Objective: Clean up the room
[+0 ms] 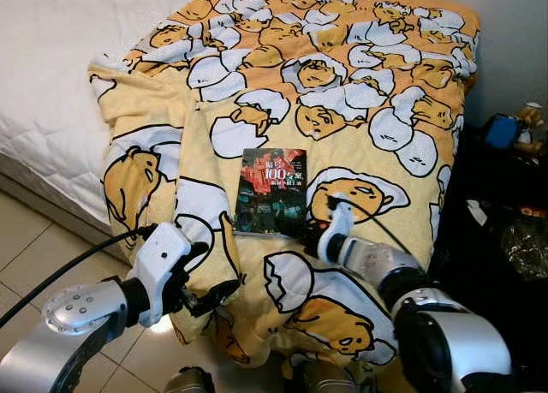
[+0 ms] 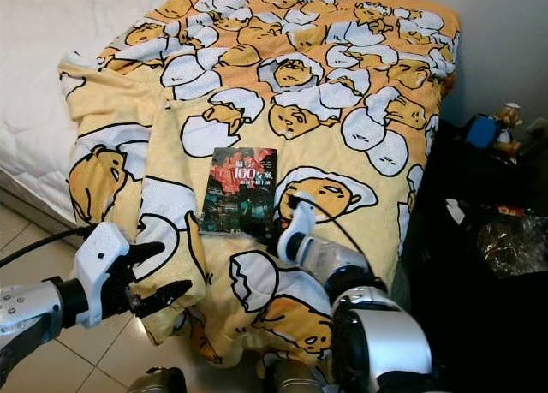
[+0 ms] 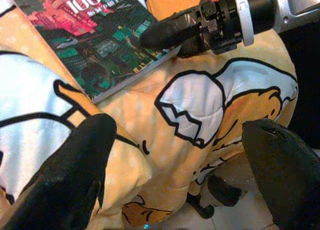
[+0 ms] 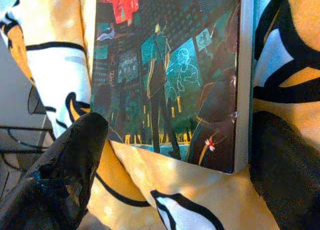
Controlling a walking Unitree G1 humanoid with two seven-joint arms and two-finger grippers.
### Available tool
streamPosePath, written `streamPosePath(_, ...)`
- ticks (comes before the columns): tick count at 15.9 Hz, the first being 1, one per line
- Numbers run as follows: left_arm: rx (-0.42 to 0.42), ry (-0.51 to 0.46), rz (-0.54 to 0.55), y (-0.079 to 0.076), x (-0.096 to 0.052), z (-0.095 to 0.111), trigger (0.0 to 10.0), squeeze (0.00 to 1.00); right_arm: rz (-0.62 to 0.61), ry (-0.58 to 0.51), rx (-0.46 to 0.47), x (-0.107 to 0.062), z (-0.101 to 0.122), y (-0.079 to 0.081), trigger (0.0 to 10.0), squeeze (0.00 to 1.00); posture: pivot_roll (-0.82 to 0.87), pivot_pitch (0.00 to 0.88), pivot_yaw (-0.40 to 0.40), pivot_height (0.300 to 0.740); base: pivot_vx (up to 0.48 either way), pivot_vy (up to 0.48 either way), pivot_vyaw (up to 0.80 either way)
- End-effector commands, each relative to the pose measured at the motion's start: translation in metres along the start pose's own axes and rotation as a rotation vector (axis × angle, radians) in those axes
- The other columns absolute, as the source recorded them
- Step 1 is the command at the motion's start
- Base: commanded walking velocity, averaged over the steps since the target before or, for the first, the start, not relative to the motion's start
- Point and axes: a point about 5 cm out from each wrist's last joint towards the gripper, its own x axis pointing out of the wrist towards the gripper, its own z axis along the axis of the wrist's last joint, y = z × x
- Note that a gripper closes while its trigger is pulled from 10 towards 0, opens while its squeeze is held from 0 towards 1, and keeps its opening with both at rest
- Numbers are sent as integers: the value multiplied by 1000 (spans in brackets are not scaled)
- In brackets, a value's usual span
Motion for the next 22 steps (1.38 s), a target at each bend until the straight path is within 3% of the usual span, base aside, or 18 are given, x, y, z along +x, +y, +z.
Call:
streamPosePath(1,9,-7,10,0,-3,2,10000,0,-8,58,70,3,-19,-1,10000,0,7,187,-94,740,0,0,0)
streamPosePath(3,8,-9,18,0,-4,2,10000,0,42,54,130,9,-22,10,9882,0,6,185,-96,740,0,0,0)
streamPosePath(4,8,-14,24,1,-4,2,10000,0,55,46,145,10,-22,13,5294,0,6,181,-97,740,0,0,0)
streamPosePath(5,7,-19,30,1,-3,3,10000,0,61,31,162,11,-21,15,2941,0,6,181,-96,740,0,0,0)
streamPosePath(7,9,-24,35,2,-2,4,10000,0,76,-8,214,12,-15,19,0,0,1,174,-90,740,0,0,0)
streamPosePath(12,14,-29,32,4,1,5,10000,0,76,-45,263,12,-11,20,0,0,3,177,-83,740,0,0,0)
streamPosePath(19,2,-31,51,1,-6,5,10000,0,81,-129,378,19,-8,31,0,0,31,189,-85,740,0,0,0)
streamPosePath(22,-4,-33,55,0,-7,4,10000,0,81,-153,388,20,-3,34,0,0,29,183,-89,740,0,0,0)
